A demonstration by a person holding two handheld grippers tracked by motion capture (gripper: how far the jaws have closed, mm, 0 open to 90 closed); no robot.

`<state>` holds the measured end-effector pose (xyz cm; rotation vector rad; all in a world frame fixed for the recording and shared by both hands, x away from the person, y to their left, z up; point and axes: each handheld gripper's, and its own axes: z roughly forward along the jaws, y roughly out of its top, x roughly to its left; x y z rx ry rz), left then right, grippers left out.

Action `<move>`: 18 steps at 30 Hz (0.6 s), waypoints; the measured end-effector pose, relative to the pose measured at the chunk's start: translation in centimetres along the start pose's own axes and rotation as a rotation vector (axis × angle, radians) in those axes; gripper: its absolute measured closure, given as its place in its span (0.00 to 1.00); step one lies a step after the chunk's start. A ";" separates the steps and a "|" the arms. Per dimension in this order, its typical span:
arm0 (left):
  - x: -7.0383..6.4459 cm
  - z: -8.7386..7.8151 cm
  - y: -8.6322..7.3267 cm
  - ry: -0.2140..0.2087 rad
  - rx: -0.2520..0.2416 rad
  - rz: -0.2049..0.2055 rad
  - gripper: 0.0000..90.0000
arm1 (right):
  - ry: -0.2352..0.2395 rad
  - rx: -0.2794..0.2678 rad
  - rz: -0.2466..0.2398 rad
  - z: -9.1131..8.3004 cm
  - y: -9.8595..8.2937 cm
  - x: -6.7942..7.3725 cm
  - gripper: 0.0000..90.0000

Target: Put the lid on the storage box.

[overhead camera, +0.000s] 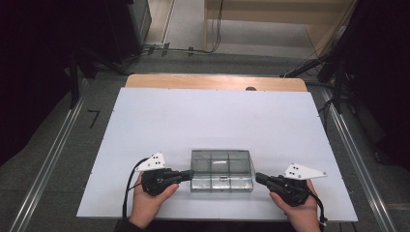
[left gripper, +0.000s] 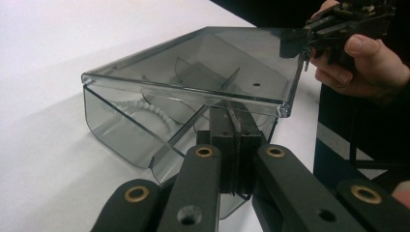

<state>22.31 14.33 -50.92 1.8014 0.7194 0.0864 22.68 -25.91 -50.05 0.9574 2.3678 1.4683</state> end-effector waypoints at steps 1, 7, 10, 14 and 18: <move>0.1 0.0 -0.1 0.002 0.010 0.004 1.00 | 0.003 0.004 -0.002 0.0 -0.1 0.0 0.97; 0.6 0.2 -0.5 -0.008 0.036 -0.015 1.00 | 0.004 0.015 -0.002 0.1 -0.3 0.0 0.97; 0.7 0.3 -0.6 -0.012 0.047 -0.014 1.00 | 0.004 0.018 -0.007 0.2 -0.4 -0.1 0.97; 0.8 0.4 -0.7 -0.010 0.065 -0.014 1.00 | 0.008 0.026 -0.013 0.3 -0.5 -0.2 0.97; 1.0 0.4 -0.8 -0.019 0.072 -0.016 1.00 | 0.013 0.035 -0.015 0.4 -0.6 -0.2 0.97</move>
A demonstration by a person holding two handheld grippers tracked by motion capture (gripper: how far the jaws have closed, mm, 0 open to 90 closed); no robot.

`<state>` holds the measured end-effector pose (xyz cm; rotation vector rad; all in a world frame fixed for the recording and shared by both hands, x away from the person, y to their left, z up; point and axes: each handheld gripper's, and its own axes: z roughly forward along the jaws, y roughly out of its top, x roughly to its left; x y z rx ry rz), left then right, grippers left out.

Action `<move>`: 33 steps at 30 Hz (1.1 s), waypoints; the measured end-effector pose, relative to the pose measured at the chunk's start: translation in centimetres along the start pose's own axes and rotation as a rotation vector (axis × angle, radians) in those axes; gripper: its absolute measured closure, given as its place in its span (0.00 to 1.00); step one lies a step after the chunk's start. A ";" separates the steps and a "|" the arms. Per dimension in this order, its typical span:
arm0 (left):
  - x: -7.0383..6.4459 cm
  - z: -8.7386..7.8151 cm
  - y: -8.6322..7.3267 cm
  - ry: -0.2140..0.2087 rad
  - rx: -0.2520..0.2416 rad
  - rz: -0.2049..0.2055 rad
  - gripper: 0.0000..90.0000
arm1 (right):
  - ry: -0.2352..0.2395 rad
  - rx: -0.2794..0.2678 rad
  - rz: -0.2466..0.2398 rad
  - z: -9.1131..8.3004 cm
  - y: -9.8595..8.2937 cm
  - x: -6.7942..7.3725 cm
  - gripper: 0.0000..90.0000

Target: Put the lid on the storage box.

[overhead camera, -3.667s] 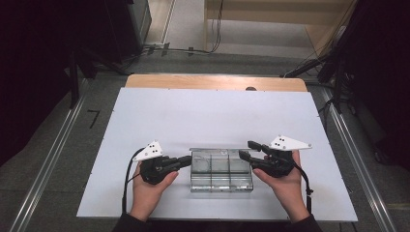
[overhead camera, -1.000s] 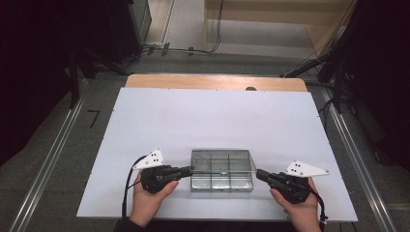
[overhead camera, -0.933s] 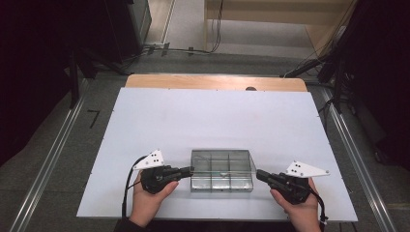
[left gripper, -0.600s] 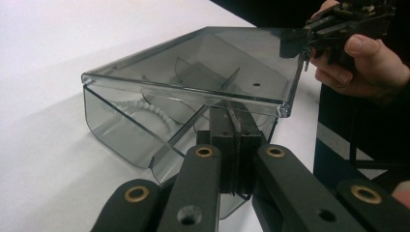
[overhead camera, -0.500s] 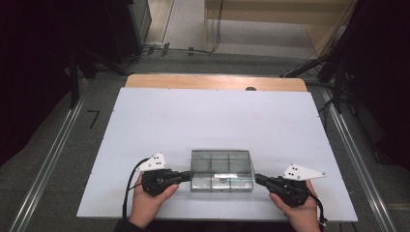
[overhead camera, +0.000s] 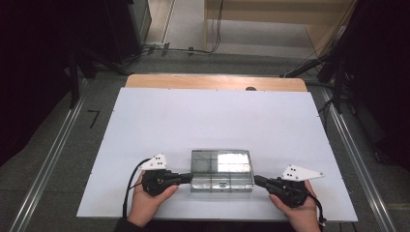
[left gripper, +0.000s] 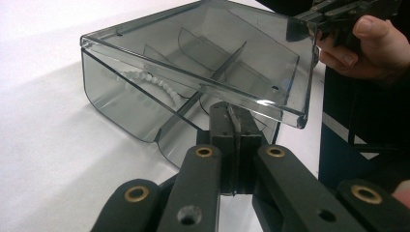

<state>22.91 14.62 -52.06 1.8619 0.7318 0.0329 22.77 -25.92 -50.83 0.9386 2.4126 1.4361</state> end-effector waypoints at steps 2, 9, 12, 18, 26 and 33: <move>0.0 0.0 0.0 -0.003 0.002 -0.002 1.00 | 0.005 0.004 -0.002 0.0 0.0 0.0 0.97; 0.2 -0.4 -0.2 -0.001 0.015 0.002 1.00 | 0.012 0.019 -0.015 0.3 -0.2 0.1 0.97; 0.3 -0.4 -0.4 -0.002 0.026 0.000 1.00 | 0.008 0.030 -0.025 0.4 -0.2 0.1 0.97; 0.3 -0.3 -0.5 -0.010 0.039 0.000 1.00 | 0.005 0.046 -0.030 0.6 -0.4 0.1 0.97; 0.3 -0.3 -0.6 -0.007 0.058 0.001 1.00 | 0.005 0.063 -0.029 0.8 -0.5 0.0 0.97; 0.6 -0.4 -0.9 0.002 0.073 -0.002 0.92 | -0.005 0.083 -0.026 0.9 -0.6 -0.2 0.96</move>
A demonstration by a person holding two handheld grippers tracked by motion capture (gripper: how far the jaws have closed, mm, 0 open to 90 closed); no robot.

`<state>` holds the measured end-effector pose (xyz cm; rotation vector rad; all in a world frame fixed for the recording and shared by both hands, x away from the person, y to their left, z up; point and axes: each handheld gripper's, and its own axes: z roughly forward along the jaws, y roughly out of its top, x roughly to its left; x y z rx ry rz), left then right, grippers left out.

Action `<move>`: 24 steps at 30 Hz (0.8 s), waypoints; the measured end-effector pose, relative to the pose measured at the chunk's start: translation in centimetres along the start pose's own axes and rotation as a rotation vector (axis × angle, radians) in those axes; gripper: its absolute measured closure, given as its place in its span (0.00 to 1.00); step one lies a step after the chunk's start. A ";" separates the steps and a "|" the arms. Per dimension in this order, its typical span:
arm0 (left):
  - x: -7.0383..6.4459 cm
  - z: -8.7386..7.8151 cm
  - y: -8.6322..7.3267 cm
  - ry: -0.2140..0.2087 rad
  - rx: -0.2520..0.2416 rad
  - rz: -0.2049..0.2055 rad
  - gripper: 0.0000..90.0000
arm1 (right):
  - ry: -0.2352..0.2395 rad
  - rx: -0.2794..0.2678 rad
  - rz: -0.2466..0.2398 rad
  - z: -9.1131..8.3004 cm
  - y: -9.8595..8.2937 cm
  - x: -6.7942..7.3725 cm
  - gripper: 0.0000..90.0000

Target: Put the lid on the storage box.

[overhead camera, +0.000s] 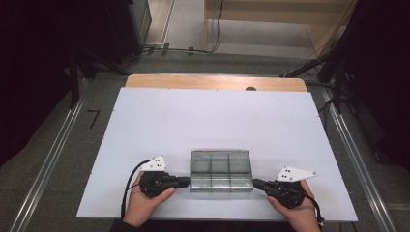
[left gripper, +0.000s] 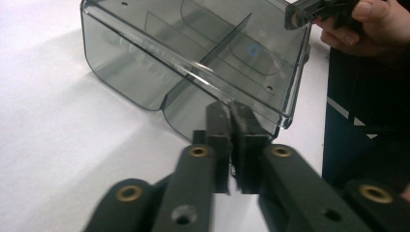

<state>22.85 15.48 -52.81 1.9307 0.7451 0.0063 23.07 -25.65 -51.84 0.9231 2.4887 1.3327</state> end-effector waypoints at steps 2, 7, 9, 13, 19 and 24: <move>0.1 -0.2 -0.1 -0.004 -0.010 -0.003 0.88 | -0.001 -0.001 0.002 -0.1 0.0 -0.1 0.93; 0.2 -0.8 -0.1 0.013 -0.047 0.003 0.77 | 0.017 -0.038 0.008 -0.6 0.1 -0.3 0.80; 0.1 -1.0 0.0 0.030 -0.070 0.010 0.67 | 0.012 -0.059 0.011 -0.9 0.1 -0.5 0.70; 0.0 -1.7 0.1 0.083 -0.117 0.024 0.48 | -0.023 -0.096 0.022 -1.4 0.3 -0.7 0.52; 0.1 -3.0 0.1 0.140 -0.186 0.031 0.31 | -0.075 -0.144 0.047 -2.2 0.2 -1.5 0.32; 0.7 -4.2 -0.2 0.165 -0.240 0.015 0.15 | -0.106 -0.170 0.061 -2.9 0.0 -2.3 0.15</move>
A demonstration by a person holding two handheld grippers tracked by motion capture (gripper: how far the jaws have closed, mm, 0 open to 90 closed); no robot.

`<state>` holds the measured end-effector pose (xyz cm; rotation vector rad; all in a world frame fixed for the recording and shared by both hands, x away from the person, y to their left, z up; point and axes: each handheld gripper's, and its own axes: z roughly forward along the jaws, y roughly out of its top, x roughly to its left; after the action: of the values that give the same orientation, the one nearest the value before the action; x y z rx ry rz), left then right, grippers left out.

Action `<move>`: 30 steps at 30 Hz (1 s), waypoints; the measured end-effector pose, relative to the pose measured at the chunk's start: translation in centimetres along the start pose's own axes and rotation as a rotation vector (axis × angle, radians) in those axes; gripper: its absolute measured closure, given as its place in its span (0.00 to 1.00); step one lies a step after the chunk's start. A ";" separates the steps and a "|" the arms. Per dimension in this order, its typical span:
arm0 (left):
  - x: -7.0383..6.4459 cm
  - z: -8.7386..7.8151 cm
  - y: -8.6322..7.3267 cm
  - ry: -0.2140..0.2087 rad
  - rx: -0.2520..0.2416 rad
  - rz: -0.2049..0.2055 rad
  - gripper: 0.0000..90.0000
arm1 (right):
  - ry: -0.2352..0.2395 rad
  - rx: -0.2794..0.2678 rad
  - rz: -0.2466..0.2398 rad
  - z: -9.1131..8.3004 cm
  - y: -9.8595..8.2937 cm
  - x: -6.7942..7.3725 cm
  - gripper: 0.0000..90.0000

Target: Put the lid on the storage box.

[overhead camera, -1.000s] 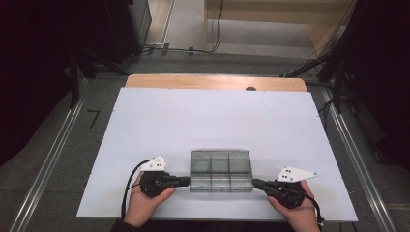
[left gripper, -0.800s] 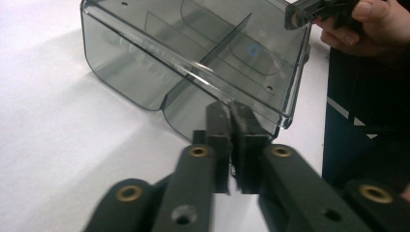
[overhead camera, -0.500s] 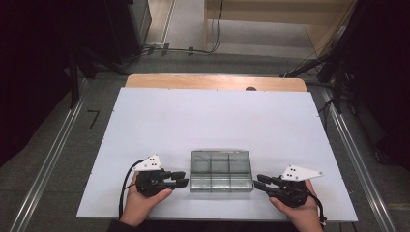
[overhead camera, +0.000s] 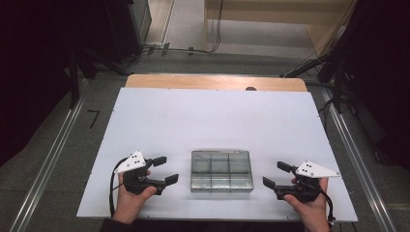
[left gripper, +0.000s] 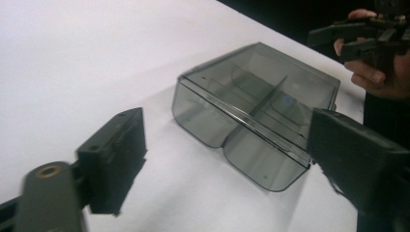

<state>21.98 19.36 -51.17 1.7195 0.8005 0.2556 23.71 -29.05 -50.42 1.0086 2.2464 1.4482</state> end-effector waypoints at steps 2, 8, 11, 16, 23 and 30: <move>0.4 -0.5 -0.1 0.012 -0.017 -0.006 0.12 | -0.006 -0.011 0.004 -0.3 0.0 -0.4 0.12; 1.6 -1.8 -0.5 0.033 -0.044 -0.013 0.04 | -0.029 -0.030 0.014 -0.9 -0.4 -2.1 0.09; 2.2 -2.5 -0.7 0.053 -0.061 -0.016 0.02 | -0.043 -0.042 0.024 -1.4 -0.7 -2.9 0.08; 3.0 -3.4 -1.1 0.087 -0.049 -0.009 0.02 | -0.068 -0.060 0.036 -2.2 -1.1 -4.2 0.07; 4.0 -4.5 -1.7 0.123 -0.058 -0.009 0.00 | -0.107 -0.079 0.069 -3.3 -1.8 -6.3 0.06; 4.8 -5.6 -2.1 0.150 -0.063 -0.022 0.00 | -0.112 -0.093 0.085 -4.5 -2.4 -7.7 0.06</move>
<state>21.64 26.86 -52.46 1.6451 0.9108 0.3945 25.72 -37.97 -51.45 1.1381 2.0621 1.4768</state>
